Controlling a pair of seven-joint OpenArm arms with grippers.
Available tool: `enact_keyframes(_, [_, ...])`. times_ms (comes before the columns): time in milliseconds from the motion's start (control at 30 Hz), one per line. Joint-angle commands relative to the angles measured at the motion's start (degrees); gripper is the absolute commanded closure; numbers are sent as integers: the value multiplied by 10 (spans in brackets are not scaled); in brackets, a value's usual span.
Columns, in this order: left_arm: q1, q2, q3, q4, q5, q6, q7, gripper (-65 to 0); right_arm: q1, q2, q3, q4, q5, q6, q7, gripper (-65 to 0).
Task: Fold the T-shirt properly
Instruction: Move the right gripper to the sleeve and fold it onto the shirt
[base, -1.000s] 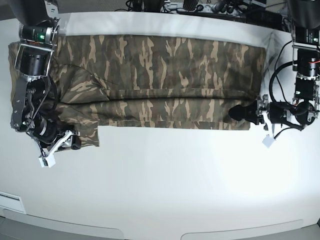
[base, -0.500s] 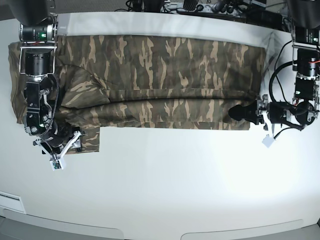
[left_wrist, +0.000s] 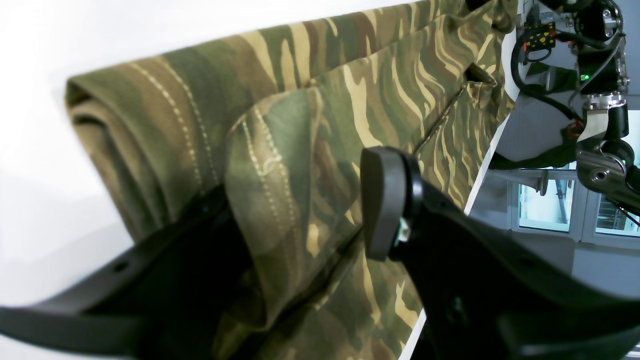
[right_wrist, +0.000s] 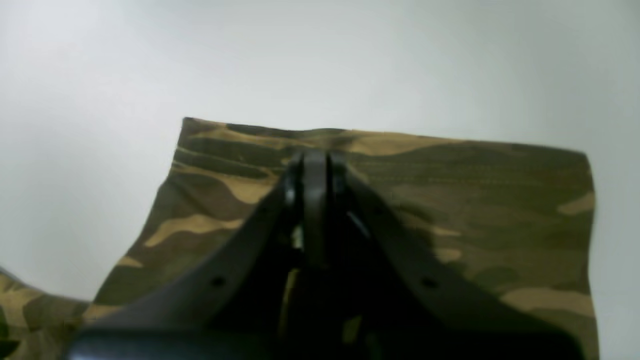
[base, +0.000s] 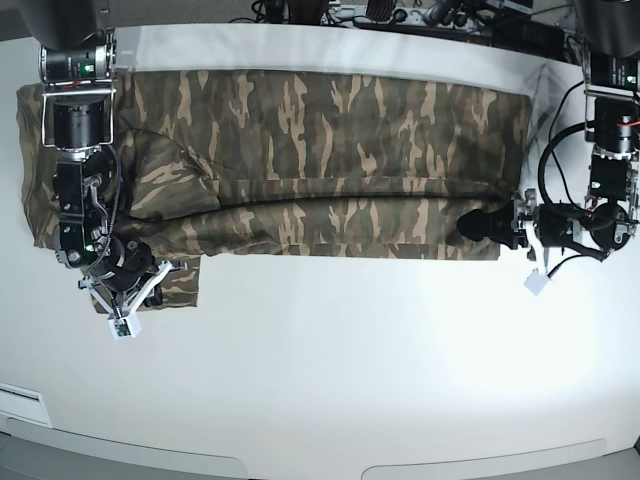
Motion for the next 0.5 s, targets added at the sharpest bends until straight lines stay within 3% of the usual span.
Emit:
enact_keyframes(0, [-5, -8, 0, 1, 17, 2, 16, -297, -6, 3, -3, -5, -13, 5, -65, 0])
enact_keyframes(200, [-5, -8, 0, 1, 17, 2, 16, -297, 2, 4, -3, -3, -13, 5, -118, 0])
enact_keyframes(300, [-5, -8, 0, 1, 17, 2, 16, -297, 3, 6, -3, -3, -10, 28, -152, 0])
enact_keyframes(467, [-5, -8, 0, 1, 17, 2, 16, -297, 3, 16, -3, -3, 53, 44, -167, 0])
